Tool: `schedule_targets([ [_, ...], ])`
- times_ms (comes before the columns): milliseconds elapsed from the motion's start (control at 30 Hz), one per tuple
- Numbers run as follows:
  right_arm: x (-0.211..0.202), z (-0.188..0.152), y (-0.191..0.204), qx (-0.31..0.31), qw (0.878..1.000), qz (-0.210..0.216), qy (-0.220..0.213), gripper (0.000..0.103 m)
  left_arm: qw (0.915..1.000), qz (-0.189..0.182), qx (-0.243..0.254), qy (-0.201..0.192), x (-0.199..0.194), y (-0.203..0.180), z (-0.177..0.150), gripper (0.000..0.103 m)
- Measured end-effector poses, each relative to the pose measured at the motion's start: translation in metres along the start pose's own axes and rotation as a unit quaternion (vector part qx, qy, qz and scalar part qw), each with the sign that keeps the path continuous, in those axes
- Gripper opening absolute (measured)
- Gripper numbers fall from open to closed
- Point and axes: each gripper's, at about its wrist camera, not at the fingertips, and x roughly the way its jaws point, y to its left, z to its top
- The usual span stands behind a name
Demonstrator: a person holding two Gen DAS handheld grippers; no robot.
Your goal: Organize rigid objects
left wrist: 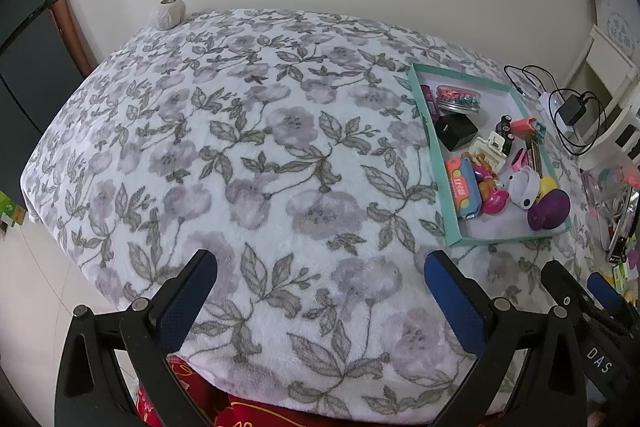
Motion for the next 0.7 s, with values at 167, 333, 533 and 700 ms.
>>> schedule_targets([
  [167,0.0001,0.0011,-0.0001,-0.001,1.0,0.0,0.003,0.103,1.0,0.004,0.001,-0.001,0.0,-0.0018,0.0,0.103],
  [333,0.0007,0.0016,-0.0002,-0.001,1.0,0.0,0.005,0.103,1.0,0.003,0.006,-0.006,-0.0007,-0.0021,0.0008,0.103],
  [533,0.0029,0.0009,0.0017,-0.003,1.0,-0.001,0.008,0.103,0.9999,-0.007,0.007,-0.014,-0.0025,-0.0023,0.0009,0.103],
  [700,0.0046,0.0012,0.0025,-0.005,1.0,0.0,0.01,0.103,0.9994,0.0,0.021,-0.026,-0.0061,-0.0068,0.0006,0.103],
])
